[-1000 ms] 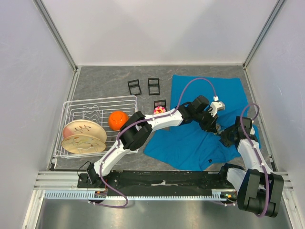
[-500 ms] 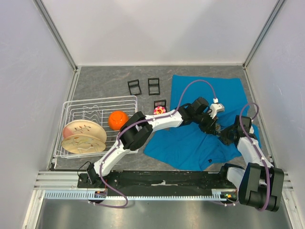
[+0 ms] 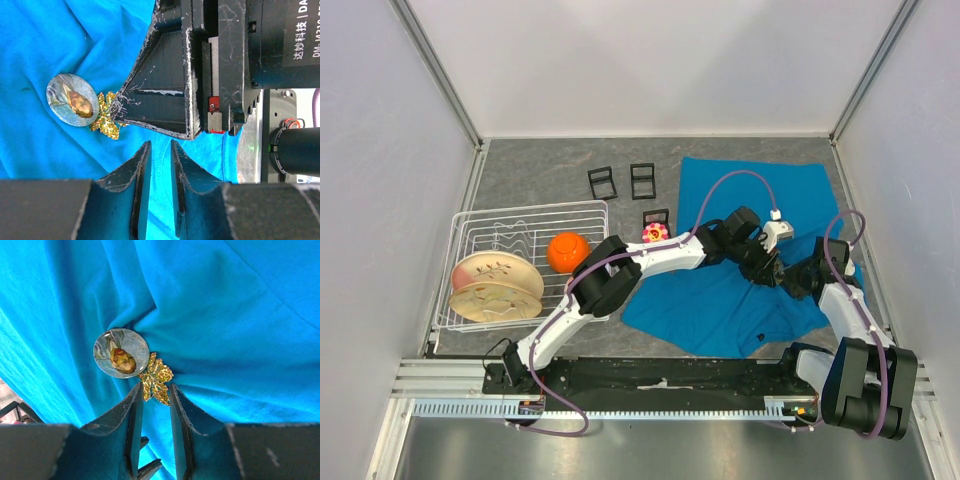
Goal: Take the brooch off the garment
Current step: Remove the brooch from the clothes.
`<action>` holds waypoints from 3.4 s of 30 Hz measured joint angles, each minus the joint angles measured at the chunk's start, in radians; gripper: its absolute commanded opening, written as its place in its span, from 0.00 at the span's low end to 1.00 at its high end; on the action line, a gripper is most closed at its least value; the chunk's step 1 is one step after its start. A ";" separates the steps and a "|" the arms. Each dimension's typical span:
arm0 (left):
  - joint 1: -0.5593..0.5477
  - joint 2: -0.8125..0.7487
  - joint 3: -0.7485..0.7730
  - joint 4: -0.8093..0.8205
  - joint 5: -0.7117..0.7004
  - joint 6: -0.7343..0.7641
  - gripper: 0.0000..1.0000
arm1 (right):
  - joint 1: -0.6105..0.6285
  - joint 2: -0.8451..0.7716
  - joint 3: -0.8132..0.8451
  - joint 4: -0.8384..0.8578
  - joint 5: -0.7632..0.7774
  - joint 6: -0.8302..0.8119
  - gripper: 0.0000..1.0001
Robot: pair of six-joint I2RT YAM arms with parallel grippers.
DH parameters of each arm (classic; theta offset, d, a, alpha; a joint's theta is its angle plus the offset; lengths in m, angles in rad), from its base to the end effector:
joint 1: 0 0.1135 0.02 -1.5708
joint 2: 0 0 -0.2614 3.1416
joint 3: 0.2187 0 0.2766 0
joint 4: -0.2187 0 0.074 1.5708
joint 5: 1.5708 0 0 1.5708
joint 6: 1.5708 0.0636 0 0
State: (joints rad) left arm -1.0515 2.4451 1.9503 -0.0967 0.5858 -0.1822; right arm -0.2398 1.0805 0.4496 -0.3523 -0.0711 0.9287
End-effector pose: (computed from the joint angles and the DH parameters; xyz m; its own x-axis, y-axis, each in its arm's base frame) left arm 0.2633 -0.5315 0.1350 -0.4445 0.4733 -0.7605 0.8853 0.1025 -0.4536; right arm 0.2211 -0.0494 0.1189 -0.3251 0.9018 -0.2846 0.7664 0.4276 0.4794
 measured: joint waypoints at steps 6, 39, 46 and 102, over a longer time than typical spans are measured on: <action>0.000 0.000 -0.002 -0.003 0.000 0.045 0.37 | 0.000 0.008 0.012 -0.003 0.001 -0.002 0.11; -0.003 0.000 -0.045 0.037 0.018 0.303 0.23 | -0.064 0.083 0.088 -0.089 -0.100 0.009 0.20; -0.016 0.010 -0.045 0.039 0.018 0.303 0.24 | -0.064 0.090 0.088 -0.098 -0.116 0.010 0.08; -0.009 0.043 -0.125 0.229 0.052 0.105 0.02 | -0.072 0.187 0.166 -0.160 -0.148 -0.057 0.41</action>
State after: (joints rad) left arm -1.0603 2.4886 1.8256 0.1322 0.6380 -0.0769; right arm -0.3115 1.2675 0.6151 -0.5121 -0.2188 0.8719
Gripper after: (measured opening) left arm 0.025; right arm 0.407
